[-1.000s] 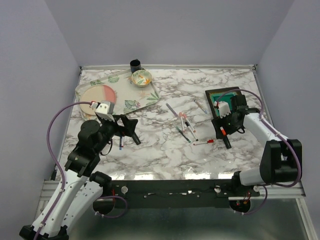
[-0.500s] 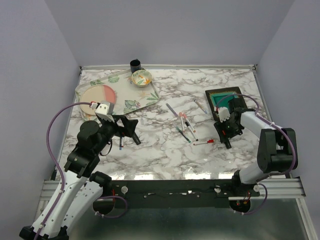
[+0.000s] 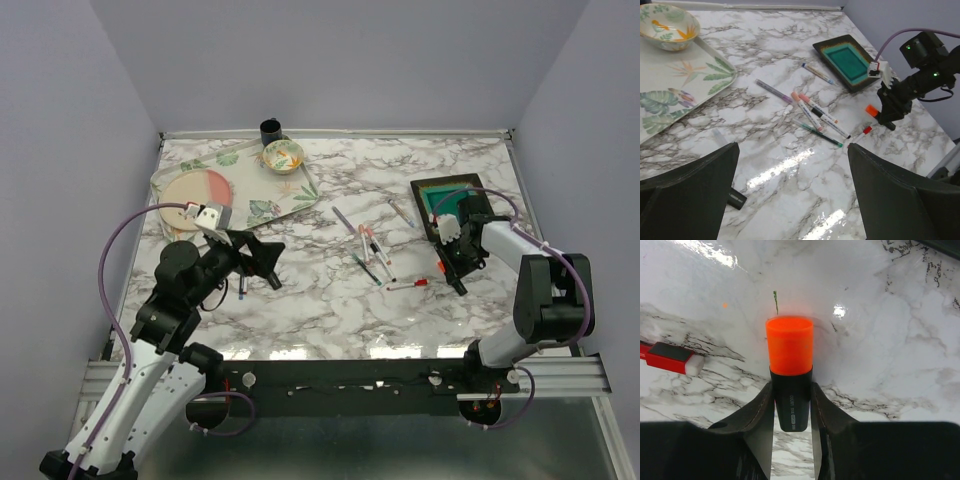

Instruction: Open the pen caps

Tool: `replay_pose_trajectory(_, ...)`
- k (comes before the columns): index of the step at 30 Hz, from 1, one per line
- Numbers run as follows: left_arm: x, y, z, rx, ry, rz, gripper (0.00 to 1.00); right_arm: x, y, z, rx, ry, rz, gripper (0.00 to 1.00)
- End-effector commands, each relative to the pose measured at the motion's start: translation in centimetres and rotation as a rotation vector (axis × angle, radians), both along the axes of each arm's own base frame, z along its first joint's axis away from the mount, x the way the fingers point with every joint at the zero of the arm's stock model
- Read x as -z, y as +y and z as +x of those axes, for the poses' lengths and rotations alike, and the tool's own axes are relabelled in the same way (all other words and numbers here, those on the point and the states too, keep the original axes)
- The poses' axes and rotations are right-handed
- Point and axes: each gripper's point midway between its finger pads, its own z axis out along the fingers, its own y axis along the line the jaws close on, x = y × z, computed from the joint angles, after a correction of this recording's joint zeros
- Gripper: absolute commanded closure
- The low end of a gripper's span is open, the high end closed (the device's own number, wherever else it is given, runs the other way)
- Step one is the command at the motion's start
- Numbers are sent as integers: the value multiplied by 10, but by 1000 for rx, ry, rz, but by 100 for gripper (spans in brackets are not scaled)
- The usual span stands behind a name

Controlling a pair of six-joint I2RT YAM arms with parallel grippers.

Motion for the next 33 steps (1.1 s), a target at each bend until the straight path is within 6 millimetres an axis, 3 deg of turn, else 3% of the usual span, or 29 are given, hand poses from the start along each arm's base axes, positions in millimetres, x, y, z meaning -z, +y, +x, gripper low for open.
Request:
replay_pose_trajectory(1, 2, -31, -11, 142, 92, -174, 1, 5, -5, -7, 2, 20, -9, 99)
replay_pose_trajectory(2, -4, -37, -11, 168, 86, -223, 1, -2, -1, -6, -8, -3, 12, 99)
replay_pose_trajectory(4, 4, -49, -18, 229, 147, -309, 1, -12, 3, -2, -24, -40, 41, 100)
replay_pose_trajectory(5, -7, -56, -18, 256, 164, -412, 1, -22, 11, 0, -50, -72, 84, 99)
replay_pose_trajectory(6, 5, -61, -21, 280, 210, -446, 1, -28, 16, 0, -70, -90, 112, 100)
replay_pose_trajectory(8, 1, -68, -20, 299, 239, -539, 1, -45, 36, 0, -129, -123, 223, 99)
replay_pose_trajectory(12, 11, -88, -16, 287, 285, -554, 1, -88, 75, -5, -253, -230, 430, 99)
replay_pose_trajectory(13, 12, -99, -23, 312, 302, -546, 1, -95, 82, -7, -275, -244, 468, 99)
replay_pose_trajectory(14, 21, -106, -15, 270, 326, -537, 1, -102, 88, -10, -301, -255, 500, 99)
replay_pose_trajectory(16, 15, -125, -17, 285, 339, -553, 3, -119, 103, -16, -351, -298, 576, 99)
replay_pose_trajectory(17, 27, -132, -8, 243, 371, -545, 4, -124, 107, -19, -365, -309, 597, 99)
replay_pose_trajectory(19, 19, -146, -2, 235, 372, -575, 9, -135, 116, -23, -396, -336, 642, 99)
replay_pose_trajectory(20, 30, -160, -1, 236, 402, -551, 13, -137, 119, -25, -401, -341, 655, 99)
replay_pose_trajectory(22, 25, -176, 7, 211, 403, -547, 15, -139, 123, -28, -414, -341, 671, 99)
replay_pose_trajectory(23, 40, -190, 7, 206, 444, -511, 15, -140, 124, -28, -416, -343, 672, 99)
replay_pose_trajectory(25, 34, -206, 13, 189, 444, -503, 15, -141, 126, -29, -424, -342, 671, 99)
replay_pose_trajectory(26, 49, -215, 16, 170, 478, -476, 15, -143, 127, -28, -428, -353, 672, 99)
replay_pose_trajectory(27, 43, -226, 16, 172, 481, -471, 15, -144, 129, -29, -431, -355, 676, 99)
replay_pose_trajectory(28, 45, -231, 20, 143, 480, -465, 15, -143, 129, -30, -433, -354, 674, 99)
replay_pose_trajectory(29, 61, -237, 24, 118, 514, -432, 14, -144, 130, -29, -435, -358, 675, 99)
replay_pose_trajectory(31, 60, -249, 28, 78, 535, -426, 14, -143, 130, -29, -436, -353, 671, 99)
replay_pose_trajectory(32, 80, -251, 31, 34, 575, -378, 14, -144, 130, -29, -436, -355, 671, 99)
replay_pose_trajectory(33, 72, -258, 34, 25, 573, -389, 14, -145, 131, -29, -441, -360, 674, 99)
